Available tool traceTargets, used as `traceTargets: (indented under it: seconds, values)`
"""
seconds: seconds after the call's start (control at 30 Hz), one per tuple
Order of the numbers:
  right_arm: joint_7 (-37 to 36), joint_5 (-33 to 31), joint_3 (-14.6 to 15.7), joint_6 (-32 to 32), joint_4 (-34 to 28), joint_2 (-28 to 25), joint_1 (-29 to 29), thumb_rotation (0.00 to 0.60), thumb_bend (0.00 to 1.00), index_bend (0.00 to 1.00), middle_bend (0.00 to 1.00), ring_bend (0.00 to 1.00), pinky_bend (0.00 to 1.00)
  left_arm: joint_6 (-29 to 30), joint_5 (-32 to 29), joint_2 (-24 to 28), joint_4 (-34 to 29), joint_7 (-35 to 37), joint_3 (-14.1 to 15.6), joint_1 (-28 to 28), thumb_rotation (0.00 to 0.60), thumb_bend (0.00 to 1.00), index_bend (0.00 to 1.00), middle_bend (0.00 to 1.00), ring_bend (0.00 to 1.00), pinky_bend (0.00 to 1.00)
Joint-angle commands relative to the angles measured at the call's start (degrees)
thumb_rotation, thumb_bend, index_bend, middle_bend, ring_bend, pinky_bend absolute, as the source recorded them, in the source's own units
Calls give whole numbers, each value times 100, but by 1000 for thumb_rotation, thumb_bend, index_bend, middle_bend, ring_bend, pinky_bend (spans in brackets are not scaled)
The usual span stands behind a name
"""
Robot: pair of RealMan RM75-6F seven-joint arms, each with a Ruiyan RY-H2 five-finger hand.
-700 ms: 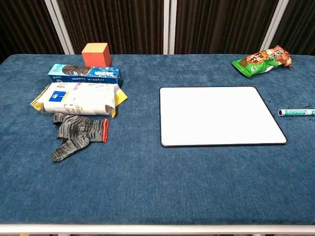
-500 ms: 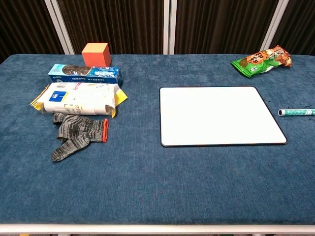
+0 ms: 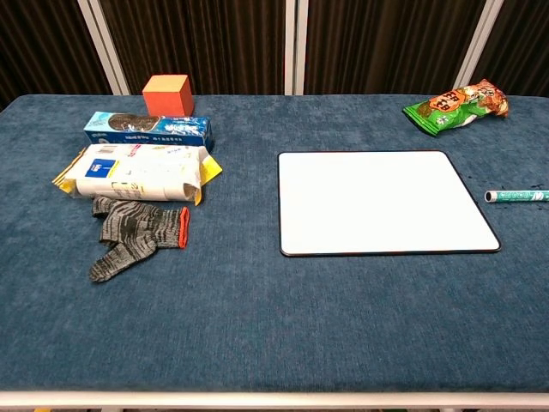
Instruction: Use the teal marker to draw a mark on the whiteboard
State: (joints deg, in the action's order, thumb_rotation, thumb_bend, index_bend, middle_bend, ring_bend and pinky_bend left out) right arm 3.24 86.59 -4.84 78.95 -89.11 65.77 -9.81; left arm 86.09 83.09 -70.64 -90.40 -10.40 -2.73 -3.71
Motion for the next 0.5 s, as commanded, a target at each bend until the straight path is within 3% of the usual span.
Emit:
traceTargets:
  seconds: [0.03, 0.1, 0.27, 0.5]
  values:
    - [289, -447, -255, -912, 565, 491, -637, 600, 220, 264, 299, 76, 32, -26, -38, -6, 11, 48, -3, 2, 600, 67, 170, 106, 24, 0]
    - [324, -593, -312, -1286, 931, 739, -879, 600, 223, 316, 339, 109, 58, -36, -60, -5, 13, 73, -8, 5, 600, 67, 171, 106, 24, 0]
    - [364, -864, -379, -2109, 2039, 1492, -1441, 600, 224, 336, 370, 135, 73, -80, -110, 7, 16, 118, 3, 16, 600, 67, 170, 106, 24, 0]
    - [329, -858, -275, -2620, 3228, 2259, -1872, 600, 214, 394, 399, 151, 78, -127, -190, 14, 7, 138, 9, 35, 600, 67, 170, 106, 24, 0]
